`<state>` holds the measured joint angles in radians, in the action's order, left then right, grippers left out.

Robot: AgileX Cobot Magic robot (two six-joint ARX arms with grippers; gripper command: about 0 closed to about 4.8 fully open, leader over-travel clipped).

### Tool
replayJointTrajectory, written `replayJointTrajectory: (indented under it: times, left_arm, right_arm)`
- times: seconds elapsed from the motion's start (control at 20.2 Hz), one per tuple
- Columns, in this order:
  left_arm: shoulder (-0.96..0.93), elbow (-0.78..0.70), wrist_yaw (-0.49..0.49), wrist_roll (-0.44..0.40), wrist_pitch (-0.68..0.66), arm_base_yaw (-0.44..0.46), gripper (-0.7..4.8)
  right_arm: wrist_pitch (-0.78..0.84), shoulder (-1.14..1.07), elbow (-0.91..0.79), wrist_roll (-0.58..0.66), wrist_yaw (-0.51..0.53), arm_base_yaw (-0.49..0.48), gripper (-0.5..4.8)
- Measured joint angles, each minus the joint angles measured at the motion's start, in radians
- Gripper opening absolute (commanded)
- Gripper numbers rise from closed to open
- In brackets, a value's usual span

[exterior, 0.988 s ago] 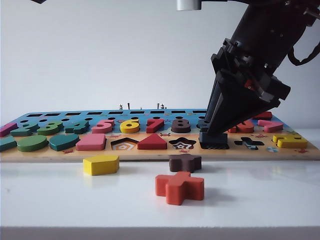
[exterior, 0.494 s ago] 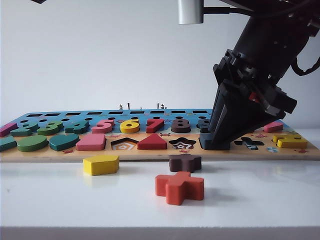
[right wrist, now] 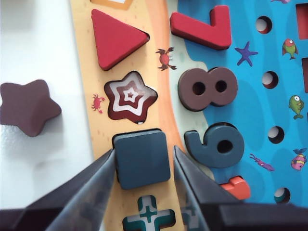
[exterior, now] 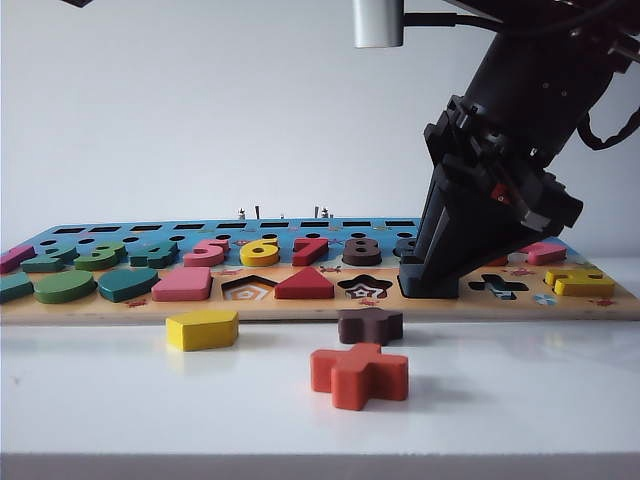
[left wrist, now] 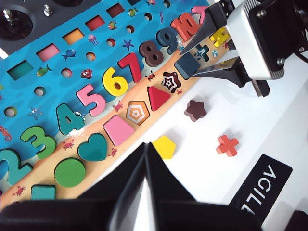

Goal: Insert the cube into the slot.

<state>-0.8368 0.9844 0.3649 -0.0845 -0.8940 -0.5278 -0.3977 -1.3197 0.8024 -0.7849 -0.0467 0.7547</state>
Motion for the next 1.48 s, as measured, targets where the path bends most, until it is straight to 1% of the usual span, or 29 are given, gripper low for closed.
replayJointTrajectory:
  times: [0.4,0.89,1.14,1.33,1.43,1.48]
  left_arm:
    - [0.0,0.0,0.0,0.0,0.0,0.0,0.2]
    - [0.0,0.0,0.0,0.0,0.0,0.0,0.2]
    - [0.0,0.0,0.0,0.0,0.0,0.0,0.2]
    - [0.0,0.0,0.0,0.0,0.0,0.0,0.2]
    - [0.0,0.0,0.0,0.0,0.0,0.0,0.2]
    - [0.0,0.0,0.0,0.0,0.0,0.0,0.2]
  right_arm:
    - [-0.002,0.0,0.0,0.006,-0.001,0.0,2.2]
    - [-0.006,0.0,0.0,0.069,0.006,0.002,2.21]
    - [-0.018,0.018,-0.002,0.082,0.01,0.003,2.21]
    - [-0.019,0.091,-0.002,0.145,0.014,0.004,2.2]
    - [-0.016,0.15,-0.002,0.221,0.014,0.005,2.2]
    - [-0.009,0.177,-0.002,0.287,0.014,0.004,2.2]
